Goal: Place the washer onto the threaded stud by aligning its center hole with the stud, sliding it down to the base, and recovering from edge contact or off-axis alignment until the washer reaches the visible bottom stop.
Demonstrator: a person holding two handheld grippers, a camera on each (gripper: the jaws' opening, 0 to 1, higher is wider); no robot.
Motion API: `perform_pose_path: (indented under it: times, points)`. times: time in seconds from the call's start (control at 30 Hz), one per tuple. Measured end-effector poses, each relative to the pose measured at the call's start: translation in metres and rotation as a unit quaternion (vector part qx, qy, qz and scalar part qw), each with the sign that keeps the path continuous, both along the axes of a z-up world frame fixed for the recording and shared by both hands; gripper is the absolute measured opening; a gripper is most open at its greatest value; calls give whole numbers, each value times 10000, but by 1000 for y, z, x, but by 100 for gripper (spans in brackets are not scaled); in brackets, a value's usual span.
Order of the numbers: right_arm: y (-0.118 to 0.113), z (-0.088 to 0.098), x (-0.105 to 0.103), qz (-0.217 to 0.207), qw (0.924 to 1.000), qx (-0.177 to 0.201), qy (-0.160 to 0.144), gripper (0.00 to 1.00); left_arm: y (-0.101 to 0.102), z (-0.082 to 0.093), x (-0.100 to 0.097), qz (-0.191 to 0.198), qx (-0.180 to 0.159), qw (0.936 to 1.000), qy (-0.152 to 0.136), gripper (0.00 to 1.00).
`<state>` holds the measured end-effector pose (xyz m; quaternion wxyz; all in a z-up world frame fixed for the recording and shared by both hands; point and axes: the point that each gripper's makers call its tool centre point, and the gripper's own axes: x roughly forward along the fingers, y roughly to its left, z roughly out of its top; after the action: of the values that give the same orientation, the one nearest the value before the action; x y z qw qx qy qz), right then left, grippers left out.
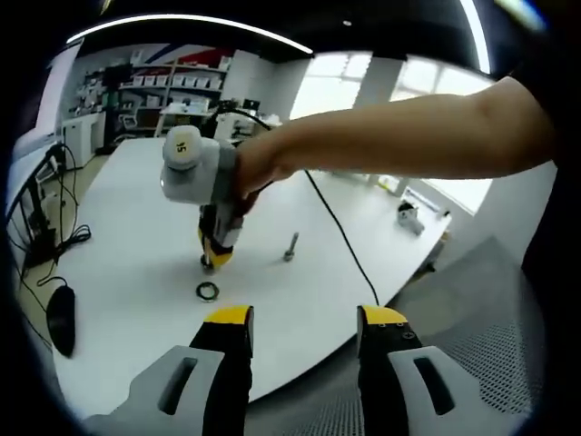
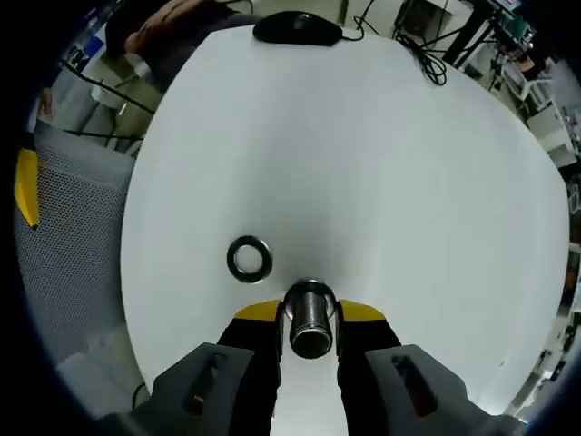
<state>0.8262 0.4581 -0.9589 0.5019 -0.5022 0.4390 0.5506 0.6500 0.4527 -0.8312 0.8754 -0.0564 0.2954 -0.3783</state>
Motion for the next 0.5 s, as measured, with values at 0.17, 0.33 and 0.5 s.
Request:
perform_pose_path:
  times: [0.17,0.33,0.5]
  points:
    - [-3,-1,-1,51,9999,39,119,24,0,0,1,19,2,10000,0,43]
    - [-1,4,-1,-188,9996,220,61,42,0,-1,1,9,17,10000,18,43]
    - [7,20,0,-259,9981,550,-75,42,0,1,1,11,-27,10000,4,43]
